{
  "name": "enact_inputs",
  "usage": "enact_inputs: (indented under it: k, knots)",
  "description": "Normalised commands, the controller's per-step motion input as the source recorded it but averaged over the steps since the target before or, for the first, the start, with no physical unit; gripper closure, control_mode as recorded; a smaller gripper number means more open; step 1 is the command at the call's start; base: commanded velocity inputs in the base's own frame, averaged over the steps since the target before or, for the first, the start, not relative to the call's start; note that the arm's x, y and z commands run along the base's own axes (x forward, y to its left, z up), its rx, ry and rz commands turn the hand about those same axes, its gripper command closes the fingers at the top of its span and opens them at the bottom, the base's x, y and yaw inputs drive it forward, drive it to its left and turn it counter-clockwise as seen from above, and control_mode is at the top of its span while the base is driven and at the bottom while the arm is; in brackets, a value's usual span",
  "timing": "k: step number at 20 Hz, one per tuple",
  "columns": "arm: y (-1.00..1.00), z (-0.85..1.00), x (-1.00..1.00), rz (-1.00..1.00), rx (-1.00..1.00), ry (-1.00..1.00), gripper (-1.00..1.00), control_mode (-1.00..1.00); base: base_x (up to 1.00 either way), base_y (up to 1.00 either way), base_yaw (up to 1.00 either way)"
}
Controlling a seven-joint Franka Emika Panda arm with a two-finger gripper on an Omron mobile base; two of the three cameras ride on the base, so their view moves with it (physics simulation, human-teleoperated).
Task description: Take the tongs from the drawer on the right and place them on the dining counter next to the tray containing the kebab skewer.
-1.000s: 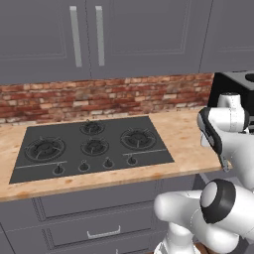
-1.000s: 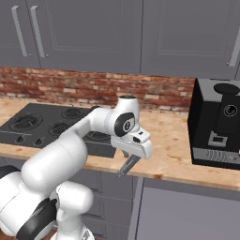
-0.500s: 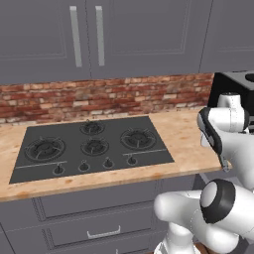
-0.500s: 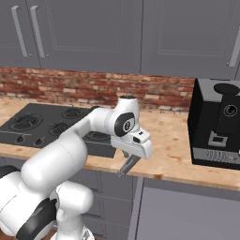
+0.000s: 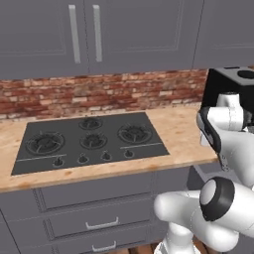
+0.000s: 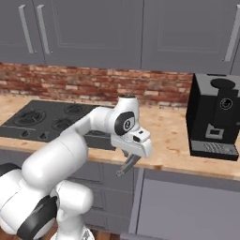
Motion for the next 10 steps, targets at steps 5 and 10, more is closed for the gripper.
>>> enact_inputs:
  k: [5,10]
  knots:
    - [0.0,0.0,0.0,0.0,0.0,0.0,1.0,1.0,-0.65,0.16,-0.01]
    - [0.0,0.0,0.0,0.0,0.0,0.0,1.0,1.0,-0.5,0.39,0.0]
